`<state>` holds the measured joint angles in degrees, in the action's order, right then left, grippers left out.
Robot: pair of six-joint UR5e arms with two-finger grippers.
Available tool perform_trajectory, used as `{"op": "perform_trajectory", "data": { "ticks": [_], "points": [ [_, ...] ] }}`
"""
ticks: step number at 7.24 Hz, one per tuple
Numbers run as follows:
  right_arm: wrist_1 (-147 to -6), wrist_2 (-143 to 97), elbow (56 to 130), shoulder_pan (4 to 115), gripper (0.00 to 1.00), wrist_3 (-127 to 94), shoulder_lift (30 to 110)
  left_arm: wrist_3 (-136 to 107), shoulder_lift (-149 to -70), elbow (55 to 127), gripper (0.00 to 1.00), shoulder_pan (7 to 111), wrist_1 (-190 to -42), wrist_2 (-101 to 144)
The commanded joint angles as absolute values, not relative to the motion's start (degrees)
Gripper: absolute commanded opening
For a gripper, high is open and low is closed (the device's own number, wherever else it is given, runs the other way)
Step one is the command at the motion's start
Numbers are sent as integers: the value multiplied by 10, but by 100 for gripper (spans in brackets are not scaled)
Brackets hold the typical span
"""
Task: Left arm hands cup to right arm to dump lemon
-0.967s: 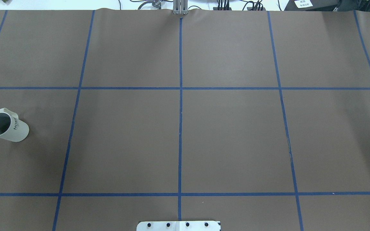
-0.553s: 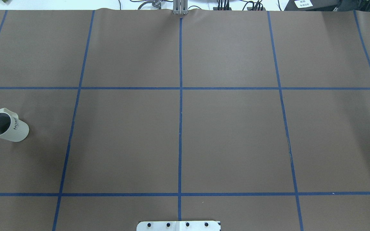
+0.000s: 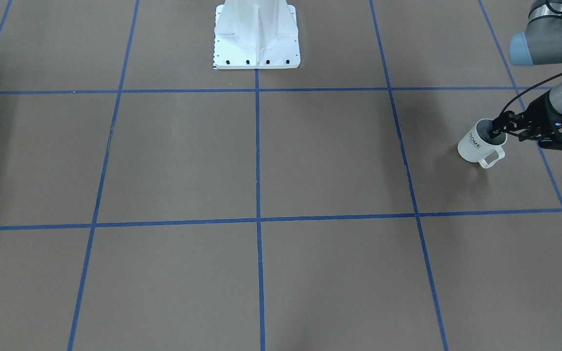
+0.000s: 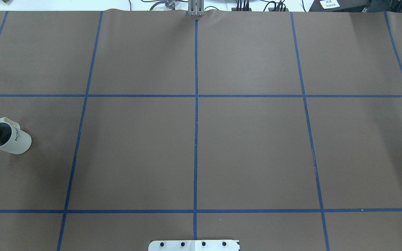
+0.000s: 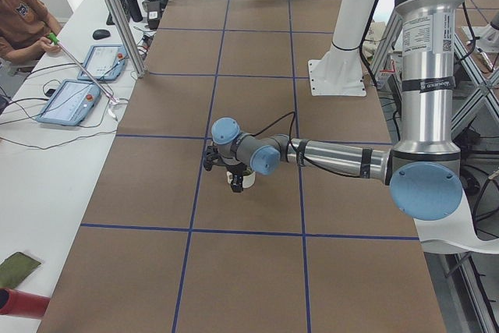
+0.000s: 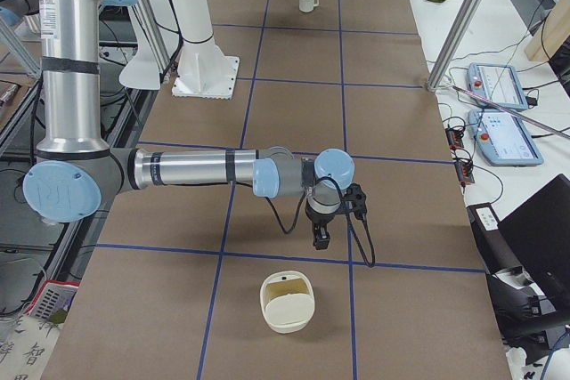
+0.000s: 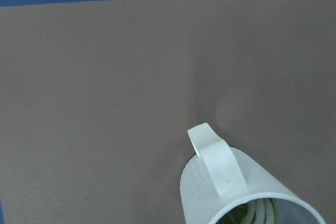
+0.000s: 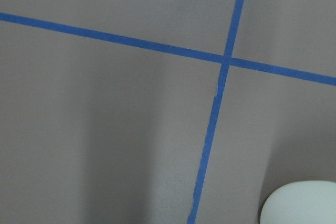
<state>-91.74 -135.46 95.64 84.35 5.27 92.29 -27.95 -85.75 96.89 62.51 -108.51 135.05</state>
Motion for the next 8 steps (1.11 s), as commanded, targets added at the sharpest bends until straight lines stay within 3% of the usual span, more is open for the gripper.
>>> {"op": "perform_trajectory", "data": {
  "ticks": [1, 3, 5, 8],
  "points": [
    [-918, -1358, 957, 844, 100, 51, 921, -281, -858, 969, 0, 623, -1086, 1349],
    [-903, -1371, 958, 844, 100, 50, 921, -282, -858, 987, 0, 624, -1085, 1350],
    [-865, -1371, 961, 844, 100, 6, 921, -283, -859, 1056, 0, 628, -1039, 1353],
    [-725, -1375, 969, 832, 100, -69, 927, -330, -973, 1117, 0, 630, -845, 1347]
  ]
}}
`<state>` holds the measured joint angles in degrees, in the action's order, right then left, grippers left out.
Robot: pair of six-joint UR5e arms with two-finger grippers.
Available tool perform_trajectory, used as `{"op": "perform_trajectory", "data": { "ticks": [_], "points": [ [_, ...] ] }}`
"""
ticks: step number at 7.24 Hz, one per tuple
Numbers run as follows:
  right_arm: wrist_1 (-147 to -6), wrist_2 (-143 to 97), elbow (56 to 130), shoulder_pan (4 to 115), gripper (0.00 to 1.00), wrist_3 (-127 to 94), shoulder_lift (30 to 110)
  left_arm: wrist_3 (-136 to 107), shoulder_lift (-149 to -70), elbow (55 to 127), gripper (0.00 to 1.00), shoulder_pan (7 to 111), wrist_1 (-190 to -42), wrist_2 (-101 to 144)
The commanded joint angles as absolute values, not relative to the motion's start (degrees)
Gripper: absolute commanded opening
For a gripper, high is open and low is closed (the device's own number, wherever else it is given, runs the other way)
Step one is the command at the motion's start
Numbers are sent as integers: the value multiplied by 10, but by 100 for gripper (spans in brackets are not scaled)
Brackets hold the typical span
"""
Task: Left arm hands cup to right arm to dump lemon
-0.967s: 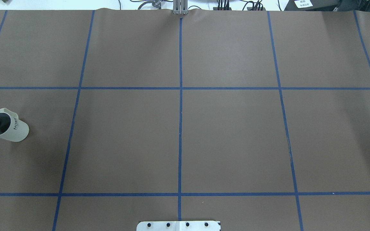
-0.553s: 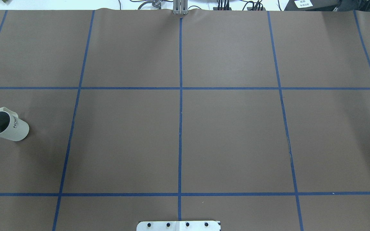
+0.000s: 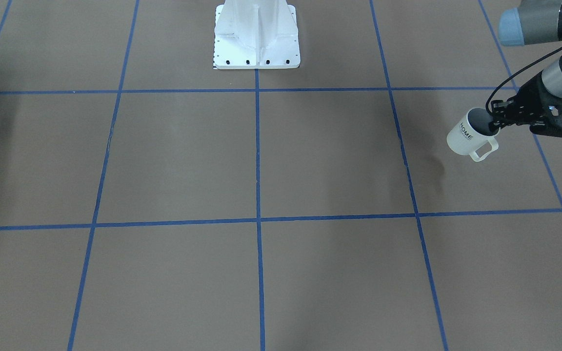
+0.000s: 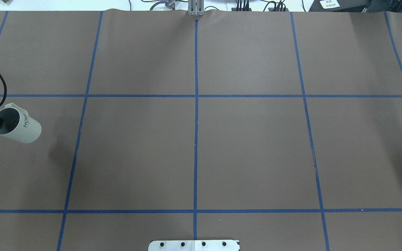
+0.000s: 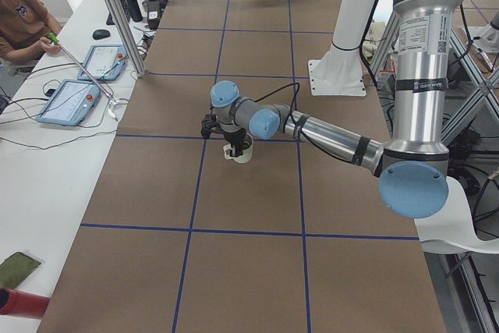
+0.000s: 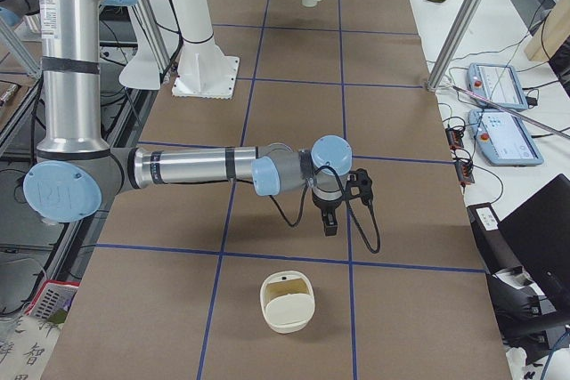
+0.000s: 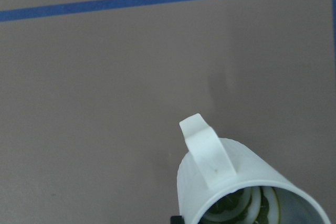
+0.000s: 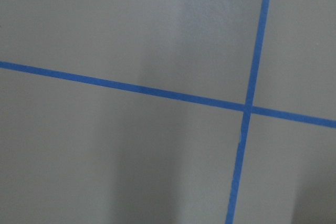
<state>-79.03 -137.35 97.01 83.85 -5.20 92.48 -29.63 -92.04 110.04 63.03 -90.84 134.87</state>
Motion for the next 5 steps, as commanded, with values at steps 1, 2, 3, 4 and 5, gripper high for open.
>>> {"op": "perform_trajectory", "data": {
  "ticks": [1, 2, 3, 4, 5],
  "points": [
    [-714, -1375, 975, 818, 100, -94, 926, -406, -1012, 1119, 0, 628, -832, 1348],
    [-681, -1372, 980, 787, 100, -144, 920, -474, -1053, 1117, 0, 625, -811, 1348],
    [-609, -1366, 982, 759, 100, -210, 919, -510, -1098, 1114, 0, 601, -790, 1348],
    [-546, -1361, 981, 733, 100, -276, 920, -565, -1147, 1109, 0, 559, -771, 1347],
    [-514, -1361, 984, 703, 100, -349, 915, -616, -1188, 1107, 0, 548, -754, 1347]
  ]
}}
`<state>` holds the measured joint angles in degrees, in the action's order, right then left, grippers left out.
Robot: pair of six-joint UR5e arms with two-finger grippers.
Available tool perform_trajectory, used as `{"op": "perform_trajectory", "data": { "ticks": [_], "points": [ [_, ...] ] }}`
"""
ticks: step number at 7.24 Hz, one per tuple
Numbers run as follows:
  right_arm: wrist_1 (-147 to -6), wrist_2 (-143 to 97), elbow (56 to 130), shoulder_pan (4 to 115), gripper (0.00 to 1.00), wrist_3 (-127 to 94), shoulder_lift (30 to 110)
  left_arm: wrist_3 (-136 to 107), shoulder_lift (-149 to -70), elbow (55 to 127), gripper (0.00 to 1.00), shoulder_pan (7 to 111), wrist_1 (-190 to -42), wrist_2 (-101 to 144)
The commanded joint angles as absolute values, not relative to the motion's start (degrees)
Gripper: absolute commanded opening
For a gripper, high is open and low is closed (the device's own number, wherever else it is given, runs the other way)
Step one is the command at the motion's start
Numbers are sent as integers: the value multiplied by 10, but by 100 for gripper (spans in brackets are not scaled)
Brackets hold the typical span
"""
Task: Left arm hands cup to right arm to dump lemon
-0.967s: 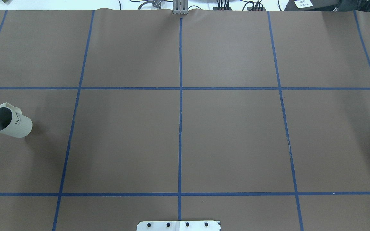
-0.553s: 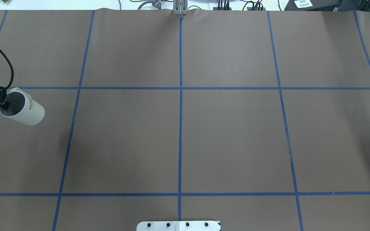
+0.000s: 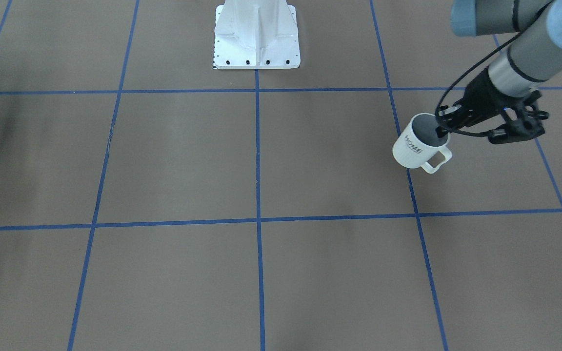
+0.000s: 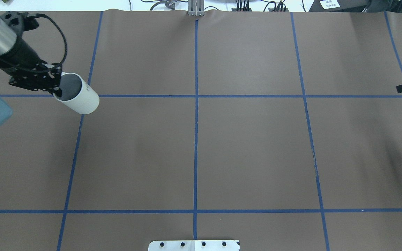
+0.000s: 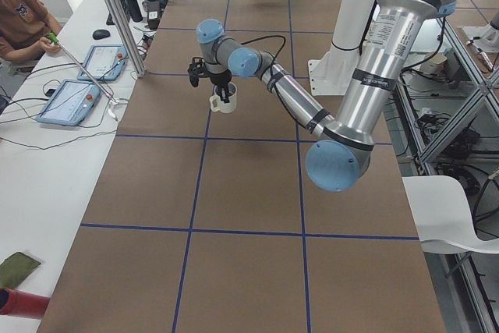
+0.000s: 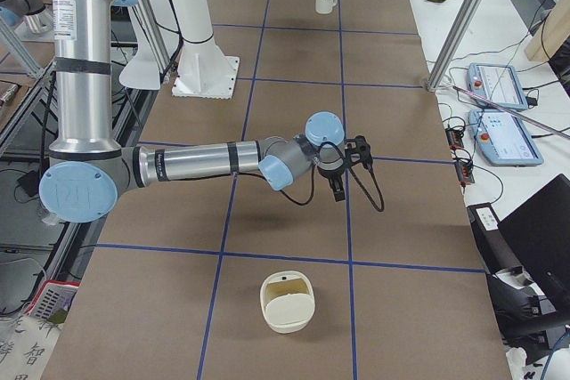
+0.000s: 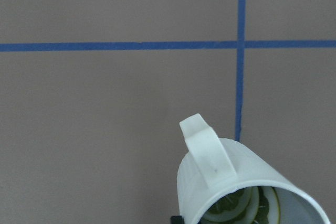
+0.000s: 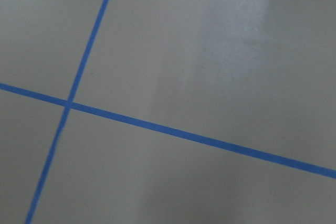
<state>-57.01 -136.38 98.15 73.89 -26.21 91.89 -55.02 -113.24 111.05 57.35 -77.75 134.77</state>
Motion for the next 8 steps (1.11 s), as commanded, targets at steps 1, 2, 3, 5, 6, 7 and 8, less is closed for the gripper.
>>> {"op": "perform_trajectory", "data": {
  "ticks": [1, 2, 3, 5, 6, 7, 8],
  "points": [
    [-467, -1348, 984, 680, 99, -402, 893, -641, -1214, 1102, 0, 534, -754, 1330],
    [-423, -1302, 983, 641, 99, -442, 875, -660, -1252, 1086, 0, 507, -746, 1305],
    [-375, -1227, 985, 593, 97, -448, 858, -710, -1319, 1034, 0, 502, -731, 1296],
    [-345, -1058, 1014, 502, 99, -484, 839, -805, -1416, 938, 0, 484, -722, 1294],
    [-345, -985, 1032, 454, 99, -484, 838, -808, -1447, 917, 0, 483, -722, 1295],
    [-345, -918, 1045, 405, 98, -485, 830, -809, -1486, 873, 0, 478, -722, 1295],
    [-345, -862, 1044, 358, 98, -490, 805, -816, -1531, 823, 0, 471, -721, 1295]
  ]
}}
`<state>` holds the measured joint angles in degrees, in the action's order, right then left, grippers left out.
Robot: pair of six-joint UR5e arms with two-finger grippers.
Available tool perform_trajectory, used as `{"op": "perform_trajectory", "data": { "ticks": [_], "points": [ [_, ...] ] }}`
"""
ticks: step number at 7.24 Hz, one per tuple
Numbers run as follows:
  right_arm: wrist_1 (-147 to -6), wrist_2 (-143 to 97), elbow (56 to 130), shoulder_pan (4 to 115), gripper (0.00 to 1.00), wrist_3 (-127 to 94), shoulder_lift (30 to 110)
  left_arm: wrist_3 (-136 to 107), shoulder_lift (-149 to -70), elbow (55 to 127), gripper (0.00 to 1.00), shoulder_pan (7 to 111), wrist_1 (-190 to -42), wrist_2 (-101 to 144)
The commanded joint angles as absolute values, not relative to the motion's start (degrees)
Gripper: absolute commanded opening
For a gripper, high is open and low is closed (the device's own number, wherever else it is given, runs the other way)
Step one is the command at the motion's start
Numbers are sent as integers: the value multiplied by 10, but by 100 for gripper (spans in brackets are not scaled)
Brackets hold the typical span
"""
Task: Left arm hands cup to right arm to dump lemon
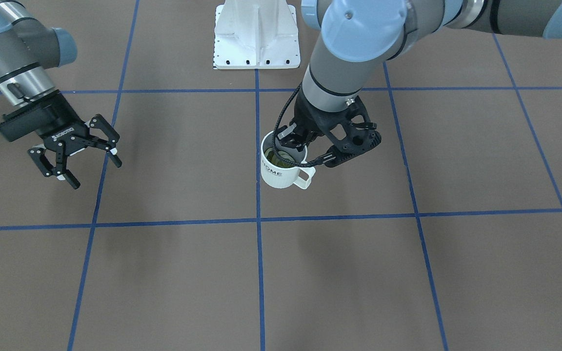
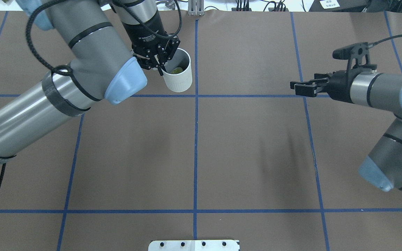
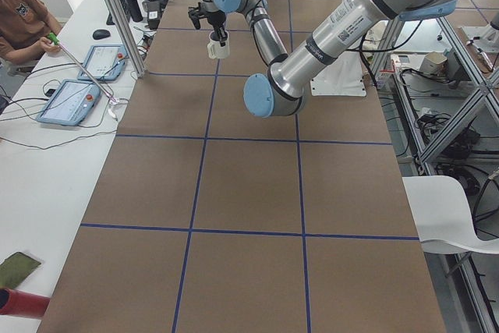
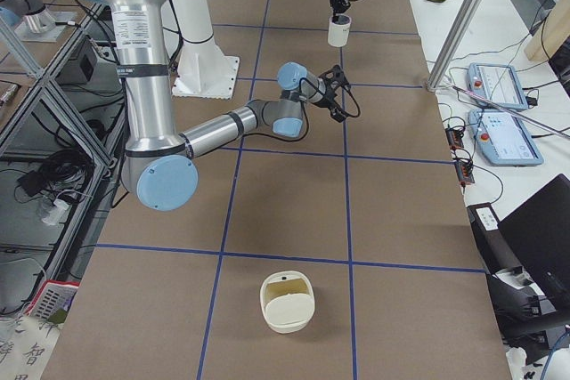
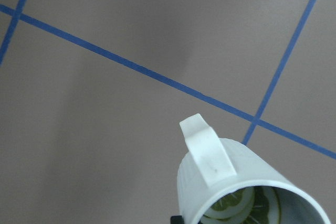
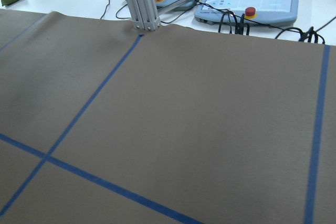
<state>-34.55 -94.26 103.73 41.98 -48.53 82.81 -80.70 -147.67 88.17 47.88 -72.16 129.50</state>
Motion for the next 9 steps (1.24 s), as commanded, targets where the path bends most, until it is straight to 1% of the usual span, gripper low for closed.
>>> {"op": "perform_trajectory", "data": {
  "ticks": [1, 2, 5, 8, 9],
  "points": [
    [-349, -787, 1043, 312, 98, -493, 785, -838, -1562, 790, 0, 467, -722, 1295],
    [-352, -735, 1038, 271, 98, -493, 767, -851, -1577, 774, 0, 462, -721, 1295],
    [-352, -602, 1033, 195, 97, -490, 742, -895, -1595, 773, 0, 452, -723, 1296],
    [-375, -472, 1008, 151, 97, -483, 696, -935, -1597, 774, 0, 435, -722, 1294],
    [-379, -462, 1007, 149, 97, -483, 693, -936, -1600, 774, 0, 428, -721, 1293]
  ]
}}
